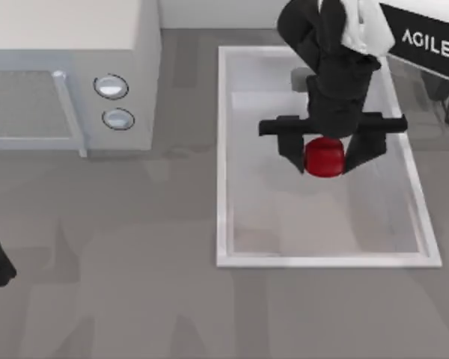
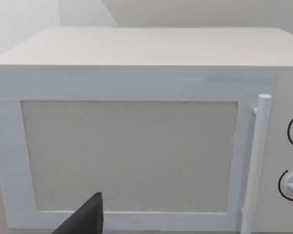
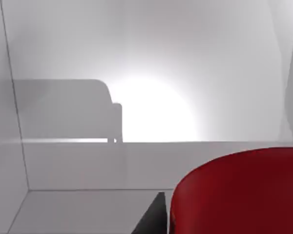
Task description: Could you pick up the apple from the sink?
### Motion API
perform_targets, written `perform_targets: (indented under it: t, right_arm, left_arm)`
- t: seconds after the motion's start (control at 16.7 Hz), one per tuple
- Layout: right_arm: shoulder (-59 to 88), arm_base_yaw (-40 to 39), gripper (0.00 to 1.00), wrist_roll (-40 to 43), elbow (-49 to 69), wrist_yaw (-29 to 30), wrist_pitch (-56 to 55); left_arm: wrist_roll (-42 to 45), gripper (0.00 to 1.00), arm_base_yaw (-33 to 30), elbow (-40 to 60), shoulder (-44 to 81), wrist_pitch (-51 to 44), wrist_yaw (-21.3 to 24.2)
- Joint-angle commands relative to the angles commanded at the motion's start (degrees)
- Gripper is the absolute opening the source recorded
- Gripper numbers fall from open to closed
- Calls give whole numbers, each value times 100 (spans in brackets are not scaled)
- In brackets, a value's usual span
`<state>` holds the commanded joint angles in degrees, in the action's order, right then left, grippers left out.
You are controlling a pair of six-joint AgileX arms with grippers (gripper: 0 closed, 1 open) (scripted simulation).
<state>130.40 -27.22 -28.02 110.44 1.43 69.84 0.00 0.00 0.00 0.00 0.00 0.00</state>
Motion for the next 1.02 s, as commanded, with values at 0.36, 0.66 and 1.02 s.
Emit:
perform_targets:
  t: [0.36,0.66,1.02]
  right_arm:
    - [-546,34,0,39,1410,-6,1797]
    - [-592,14,0,34,1508,-10,1898]
    - [-1353,574,0,596,547,-35,1675]
  left_arm:
    - [0,100,0,0,0,0,0]
    - [0,100,0,0,0,0,0]
    - [0,100,0,0,0,0,0]
